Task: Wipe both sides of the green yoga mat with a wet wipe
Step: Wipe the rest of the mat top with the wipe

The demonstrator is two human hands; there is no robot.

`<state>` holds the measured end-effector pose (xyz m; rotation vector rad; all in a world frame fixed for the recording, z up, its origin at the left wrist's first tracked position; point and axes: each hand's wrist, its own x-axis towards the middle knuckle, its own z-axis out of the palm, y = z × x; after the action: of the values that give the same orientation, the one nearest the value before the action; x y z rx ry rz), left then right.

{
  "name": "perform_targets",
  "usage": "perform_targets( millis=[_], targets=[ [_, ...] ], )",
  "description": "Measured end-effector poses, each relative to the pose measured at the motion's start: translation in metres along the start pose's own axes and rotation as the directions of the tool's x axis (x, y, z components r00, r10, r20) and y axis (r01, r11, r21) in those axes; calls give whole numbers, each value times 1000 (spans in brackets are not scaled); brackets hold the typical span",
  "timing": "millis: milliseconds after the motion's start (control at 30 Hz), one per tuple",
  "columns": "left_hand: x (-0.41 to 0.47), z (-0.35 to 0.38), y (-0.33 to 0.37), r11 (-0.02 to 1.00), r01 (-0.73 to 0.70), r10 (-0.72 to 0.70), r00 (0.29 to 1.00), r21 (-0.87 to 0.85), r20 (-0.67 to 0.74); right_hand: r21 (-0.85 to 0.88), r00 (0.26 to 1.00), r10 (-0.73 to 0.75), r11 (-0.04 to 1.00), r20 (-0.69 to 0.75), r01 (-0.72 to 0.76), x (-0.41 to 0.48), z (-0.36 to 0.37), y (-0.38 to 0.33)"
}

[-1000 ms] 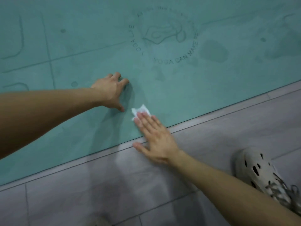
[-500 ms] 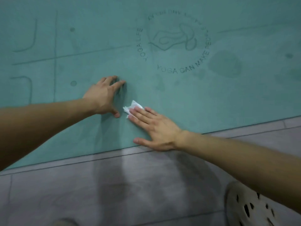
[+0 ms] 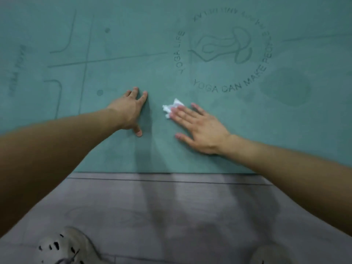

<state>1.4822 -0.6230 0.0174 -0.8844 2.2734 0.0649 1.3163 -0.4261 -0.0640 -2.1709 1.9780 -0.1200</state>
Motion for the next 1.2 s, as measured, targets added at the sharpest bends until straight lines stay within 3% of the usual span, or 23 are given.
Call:
perform_targets(
  millis=[100,167,200,267,333,367,400,467,533,600,733,800,833,867,933,1033,1100,1133,1200],
  targets=[
    [4,2,1,1000,30,-29,999,-7,22,36,924,382,924,-32,-381,5,-14,75],
    [8,6,-3,1000,11,-11,1000,-2,22,91,873,485,873,-61,-479,4,-13,63],
    [9,7,-5,1000,13,-13,1000,2,14,107,887,456,888,-68,-448,2,-7,37],
    [8,7,-6,1000,13,-13,1000,18,-1,114,976,213,971,-38,-208,-13,9,-29],
    [7,4,-7,999,-14,14,1000,32,-21,85,1000,-14,996,6,13,-30,18,-67],
    [6,3,-7,999,-28,29,999,42,-29,64,999,-47,997,-5,47,-32,17,-60],
    [5,2,-8,998,-34,37,999,59,-38,49,1000,1,999,-25,0,-30,14,-43],
    [6,1,-10,995,-49,54,997,83,-61,39,967,244,969,-67,-242,-23,8,7],
    [8,-5,-14,995,-74,79,994,64,-82,89,861,498,867,-106,-491,-17,2,34],
    [15,-16,-23,996,-91,92,991,16,-101,151,790,600,799,-127,-582,-2,6,2],
    [32,-42,-26,995,-94,86,981,-35,-175,129,945,325,940,-46,-317,3,20,-97],
    [43,-49,-25,995,-74,59,978,-66,-201,47,969,246,968,-22,-245,-2,13,-79],
    [48,-54,-25,994,-72,53,978,-88,-201,16,960,280,960,-6,-280,-1,7,-58],
    [55,-60,-28,991,-63,39,980,-121,-196,-4,932,362,932,18,-362,4,0,-35],
    [71,-66,-35,985,-31,1,984,-168,-179,35,803,596,802,16,-596,21,-10,10],
    [91,-53,-29,989,-41,18,987,-142,-158,102,707,707,704,-16,-702,45,-10,43],
    [92,-40,-16,974,-16,-24,985,-225,-172,132,744,665,745,-66,-654,49,-3,18],
    [92,-36,-13,967,-5,-40,985,-253,-169,121,821,566,822,-77,-556,49,1,-4],
    [86,-35,-18,963,-17,-32,984,-267,-177,90,979,200,977,-42,-196,42,10,-49]
  ],
)
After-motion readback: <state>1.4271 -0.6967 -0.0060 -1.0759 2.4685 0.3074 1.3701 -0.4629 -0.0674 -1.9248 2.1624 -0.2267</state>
